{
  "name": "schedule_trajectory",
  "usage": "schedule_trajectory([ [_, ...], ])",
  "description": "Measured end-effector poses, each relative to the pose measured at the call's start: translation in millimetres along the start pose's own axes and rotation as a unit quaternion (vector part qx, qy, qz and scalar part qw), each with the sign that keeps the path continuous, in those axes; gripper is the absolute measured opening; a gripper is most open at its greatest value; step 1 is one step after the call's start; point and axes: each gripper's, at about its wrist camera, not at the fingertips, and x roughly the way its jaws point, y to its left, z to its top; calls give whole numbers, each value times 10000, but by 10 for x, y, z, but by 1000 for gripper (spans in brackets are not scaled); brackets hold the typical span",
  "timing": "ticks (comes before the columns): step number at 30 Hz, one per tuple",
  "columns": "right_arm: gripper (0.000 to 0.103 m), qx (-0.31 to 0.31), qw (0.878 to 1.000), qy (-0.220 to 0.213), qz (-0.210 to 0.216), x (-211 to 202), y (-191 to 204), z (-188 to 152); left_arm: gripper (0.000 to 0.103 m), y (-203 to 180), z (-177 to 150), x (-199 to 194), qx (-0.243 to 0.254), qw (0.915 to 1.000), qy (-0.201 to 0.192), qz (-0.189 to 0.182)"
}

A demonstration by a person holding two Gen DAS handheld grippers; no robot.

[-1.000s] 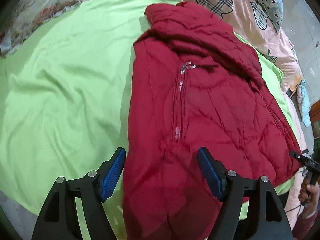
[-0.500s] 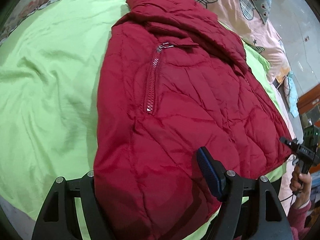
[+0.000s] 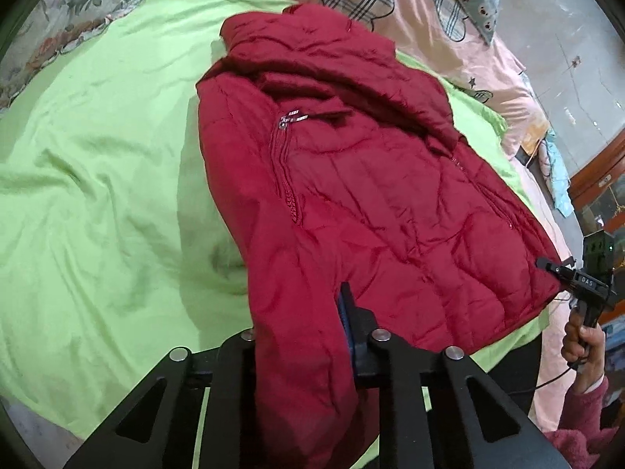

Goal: Fold large clothes
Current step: 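Lift the hem with both grippers and fold it toward the collar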

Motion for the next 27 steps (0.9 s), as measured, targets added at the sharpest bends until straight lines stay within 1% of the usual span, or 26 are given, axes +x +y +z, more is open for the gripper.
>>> schedule_trajectory([
  [5,21,20,9997,-99,239,-93,-18,-17,16,11,-14,-109,117,9998,-116,-76],
  [8,21,46,9994,-117,308,-130,-35,-9,15,55,-3,-157,107,9996,-177,-202],
  [15,21,98,9978,-231,607,-231,-75,8,14,208,133,-330,101,9978,-375,-531],
  [17,21,125,9967,-276,748,-263,-108,32,14,237,209,-382,50,9969,-457,-634],
  [24,20,277,9895,-725,1217,-384,-127,295,14,258,474,-519,-59,9913,-940,-918],
  [27,20,249,9870,-965,1262,-434,-81,437,14,275,566,-522,-132,9887,-1100,-1006],
])
